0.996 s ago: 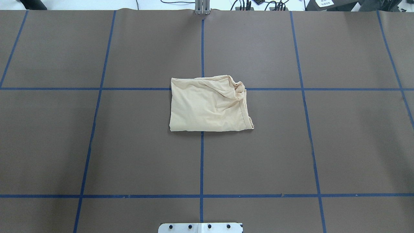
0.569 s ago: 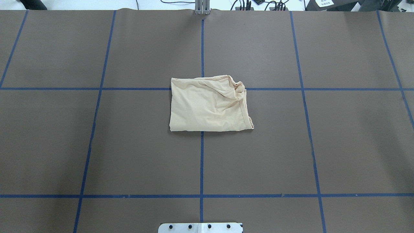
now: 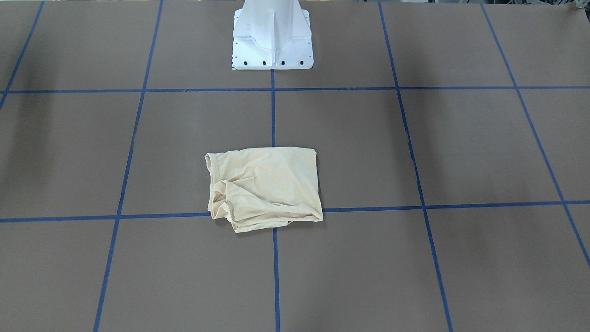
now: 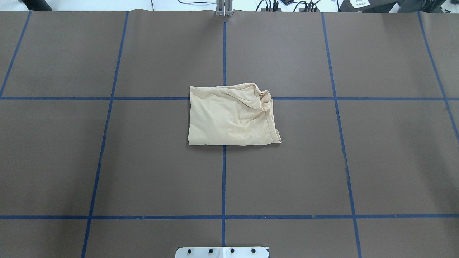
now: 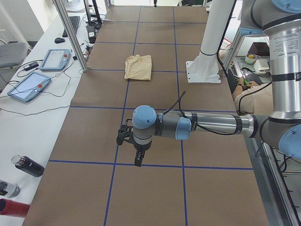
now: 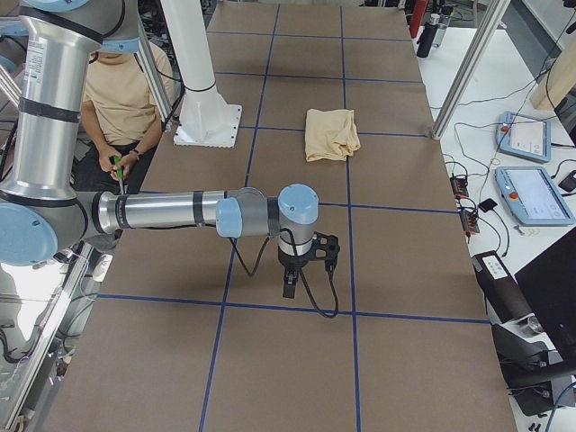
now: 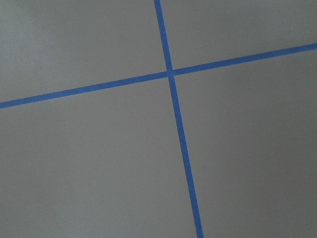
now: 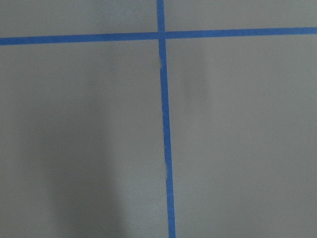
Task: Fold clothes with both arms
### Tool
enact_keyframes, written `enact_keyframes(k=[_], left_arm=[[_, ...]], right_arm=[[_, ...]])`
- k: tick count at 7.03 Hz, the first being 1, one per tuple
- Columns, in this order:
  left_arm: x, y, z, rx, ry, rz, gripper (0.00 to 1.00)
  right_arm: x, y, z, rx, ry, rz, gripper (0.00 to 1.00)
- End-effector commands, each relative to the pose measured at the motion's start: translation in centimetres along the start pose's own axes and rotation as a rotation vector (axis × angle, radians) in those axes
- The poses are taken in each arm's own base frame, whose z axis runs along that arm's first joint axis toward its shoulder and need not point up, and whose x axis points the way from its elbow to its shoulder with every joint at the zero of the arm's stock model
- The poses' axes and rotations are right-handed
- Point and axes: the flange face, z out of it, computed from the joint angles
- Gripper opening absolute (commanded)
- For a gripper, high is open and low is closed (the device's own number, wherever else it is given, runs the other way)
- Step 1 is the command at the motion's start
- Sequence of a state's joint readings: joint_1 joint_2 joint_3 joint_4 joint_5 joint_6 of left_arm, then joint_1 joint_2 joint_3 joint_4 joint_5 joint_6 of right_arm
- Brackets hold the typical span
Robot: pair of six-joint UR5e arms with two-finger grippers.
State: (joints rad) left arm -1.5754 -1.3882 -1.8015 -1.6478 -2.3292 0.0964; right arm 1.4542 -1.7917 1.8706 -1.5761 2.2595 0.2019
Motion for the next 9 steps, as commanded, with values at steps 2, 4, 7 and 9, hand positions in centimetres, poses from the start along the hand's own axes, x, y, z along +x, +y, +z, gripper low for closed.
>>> enact_keyframes(k=[2,4,7,9], left_arm=[[-0.13,0.13,0.17,-0.004,0.003,-0.008,1.0],[-0.23,0.17,0.28,-0.006,0.003,-0.01,1.0],[-0.5,0.36,0.59,-0.013,0.004,-0.018,1.0],[-0.51,0.36,0.59,-0.013,0.004,-0.018,1.0]], right_arm=[[-0.1,-0.01,-0.06,0.003,-0.005,-0.001,1.0],[-0.42,0.01,-0.25,0.004,-0.023,-0.005,1.0],[-0.65,-0.15,-0.43,0.016,-0.03,-0.017,1.0],[-0.73,-0.15,-0.45,0.018,-0.036,-0.019,1.0]])
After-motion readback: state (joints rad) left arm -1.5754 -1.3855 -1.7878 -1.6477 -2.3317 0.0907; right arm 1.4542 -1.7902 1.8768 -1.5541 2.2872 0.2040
